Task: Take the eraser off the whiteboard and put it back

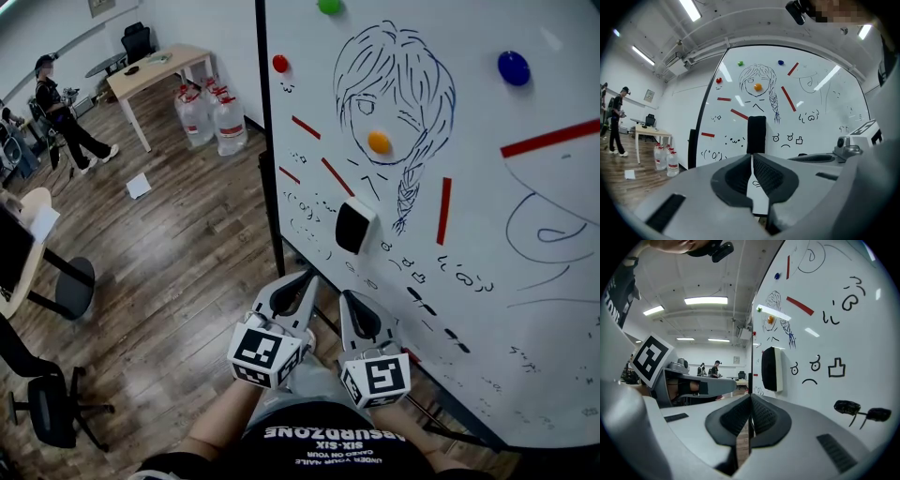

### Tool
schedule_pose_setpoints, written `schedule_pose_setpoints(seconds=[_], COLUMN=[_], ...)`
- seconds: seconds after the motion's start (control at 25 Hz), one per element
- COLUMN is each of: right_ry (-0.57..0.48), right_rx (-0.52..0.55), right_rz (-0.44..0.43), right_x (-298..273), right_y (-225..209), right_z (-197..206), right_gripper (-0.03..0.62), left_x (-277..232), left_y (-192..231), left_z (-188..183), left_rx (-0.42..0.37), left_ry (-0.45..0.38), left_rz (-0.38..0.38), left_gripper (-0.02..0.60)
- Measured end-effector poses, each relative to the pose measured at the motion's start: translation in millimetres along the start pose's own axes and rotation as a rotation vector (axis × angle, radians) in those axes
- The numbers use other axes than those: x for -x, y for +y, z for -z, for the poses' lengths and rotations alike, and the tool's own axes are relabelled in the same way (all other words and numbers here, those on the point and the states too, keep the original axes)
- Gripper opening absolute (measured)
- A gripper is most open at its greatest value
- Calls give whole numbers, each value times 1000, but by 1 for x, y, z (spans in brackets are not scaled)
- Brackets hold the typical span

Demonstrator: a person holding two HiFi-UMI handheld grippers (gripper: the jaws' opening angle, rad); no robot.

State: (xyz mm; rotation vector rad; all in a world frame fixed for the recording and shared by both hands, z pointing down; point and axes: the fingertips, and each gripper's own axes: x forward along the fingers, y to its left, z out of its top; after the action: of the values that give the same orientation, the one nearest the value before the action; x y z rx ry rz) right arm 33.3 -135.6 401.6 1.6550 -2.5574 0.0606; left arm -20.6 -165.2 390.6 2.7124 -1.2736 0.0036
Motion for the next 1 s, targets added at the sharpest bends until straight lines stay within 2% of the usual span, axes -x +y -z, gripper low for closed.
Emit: schedule_pose_setpoints(seconds=[0.16, 1.0], right_ry=[3, 17], right_rx=[4, 15], right_rz=[-3, -9], right_x=[1, 4], right_y=[1, -3], right_z=[0, 5], right_gripper=[-2, -2], left_x=[1, -1], left_y=[-2, -12], left_z=[4, 12], left_rx=[6, 16], left_ry=[10, 32], left_rz=[7, 20], left_gripper=[9, 8])
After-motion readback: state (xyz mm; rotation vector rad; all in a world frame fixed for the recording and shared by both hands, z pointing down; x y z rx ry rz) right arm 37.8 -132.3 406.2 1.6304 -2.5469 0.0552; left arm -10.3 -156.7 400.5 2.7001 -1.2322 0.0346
